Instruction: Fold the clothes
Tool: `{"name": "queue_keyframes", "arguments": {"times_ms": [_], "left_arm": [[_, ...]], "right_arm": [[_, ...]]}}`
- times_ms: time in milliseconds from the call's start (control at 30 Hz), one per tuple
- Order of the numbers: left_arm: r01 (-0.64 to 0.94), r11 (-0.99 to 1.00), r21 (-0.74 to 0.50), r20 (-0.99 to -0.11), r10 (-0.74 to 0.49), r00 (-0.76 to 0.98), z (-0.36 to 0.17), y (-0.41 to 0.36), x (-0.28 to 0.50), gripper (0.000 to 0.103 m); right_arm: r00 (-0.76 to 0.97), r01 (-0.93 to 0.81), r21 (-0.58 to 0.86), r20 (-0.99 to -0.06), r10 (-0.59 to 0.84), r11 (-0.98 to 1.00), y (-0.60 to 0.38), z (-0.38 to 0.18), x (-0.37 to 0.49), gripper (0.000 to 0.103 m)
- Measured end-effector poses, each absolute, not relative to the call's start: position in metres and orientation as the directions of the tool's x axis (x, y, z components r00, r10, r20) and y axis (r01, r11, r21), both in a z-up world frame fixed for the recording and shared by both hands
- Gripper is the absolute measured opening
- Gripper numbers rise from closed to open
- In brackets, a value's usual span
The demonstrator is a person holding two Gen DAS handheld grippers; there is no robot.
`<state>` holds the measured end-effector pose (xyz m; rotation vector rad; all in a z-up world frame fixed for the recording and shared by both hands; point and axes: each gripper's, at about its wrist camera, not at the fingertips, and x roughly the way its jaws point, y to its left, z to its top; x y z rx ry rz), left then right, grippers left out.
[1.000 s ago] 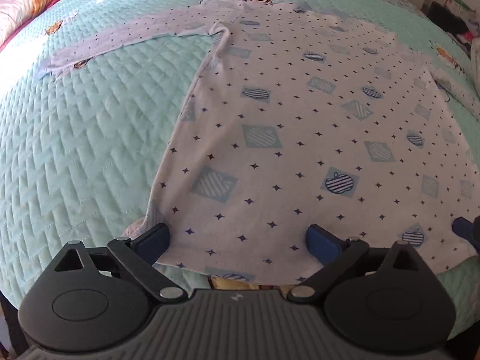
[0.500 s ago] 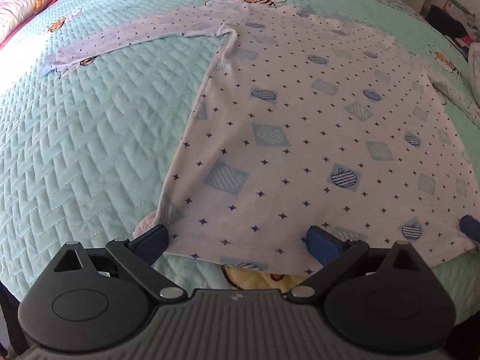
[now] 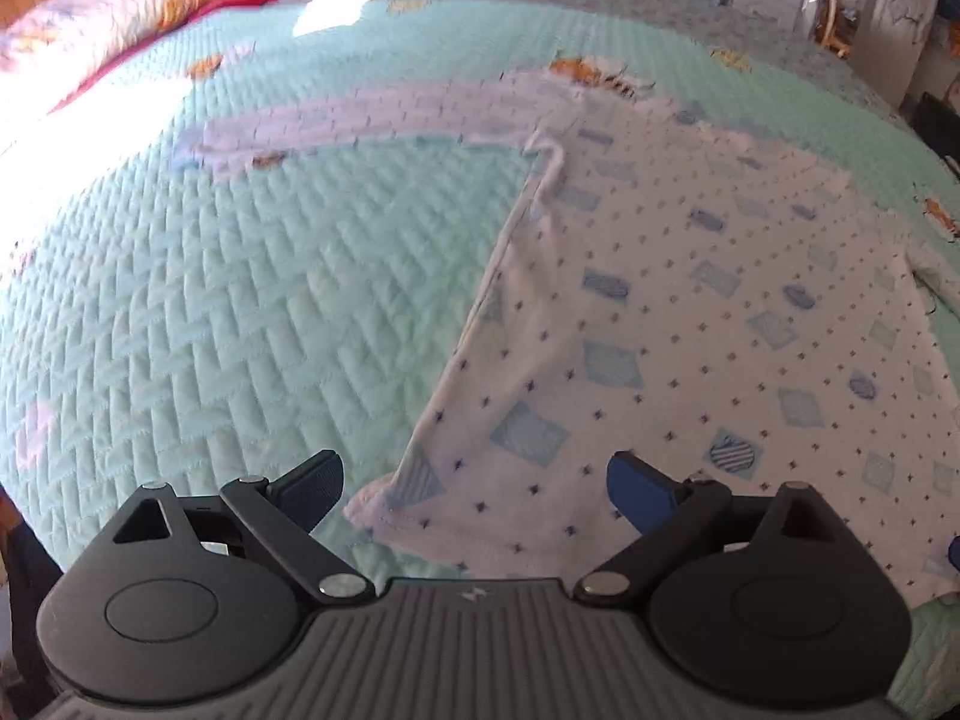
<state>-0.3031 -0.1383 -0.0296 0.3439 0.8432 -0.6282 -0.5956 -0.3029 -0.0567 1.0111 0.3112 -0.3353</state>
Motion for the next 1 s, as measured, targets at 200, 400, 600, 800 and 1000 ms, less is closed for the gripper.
{"name": "queue_keyframes", "arguments": {"times_ms": [200,400,600,800,1000], "left_arm": [[0.752,0.659,0.006,-0.864,-0.375,0.335,-0.064,-0.163,-0.311,0.103],[0.649,0.760,0.008,-0.826,-0.361,0.433,-0.044,-0.132,-0.296,0.098],[0.723,0.690,0.026,-0.713,-0.494,0.497,-0.021,-0.146,-0.316,0.103],[0.695,0.717,-0.056,-0.852,-0.398,0.342,-0.062,-0.151,-0.304,0.102],[0.625,0.780,-0.002,-0.727,-0.431,0.535,-0.018,-0.123,-0.303,0.094]], "right_arm": [[0.896,0.439,0.783,-0.417,-0.152,0.441,-0.304,-0.065,-0.599,0.083],[0.895,0.446,0.790,-0.394,-0.209,0.421,-0.304,-0.066,-0.615,0.083],[0.890,0.456,0.788,-0.394,-0.230,0.413,-0.304,-0.069,-0.612,0.083],[0.892,0.451,0.780,-0.387,-0.232,0.433,-0.303,-0.067,-0.617,0.083],[0.900,0.434,0.793,-0.364,-0.239,0.427,-0.305,-0.075,-0.619,0.083]]}}
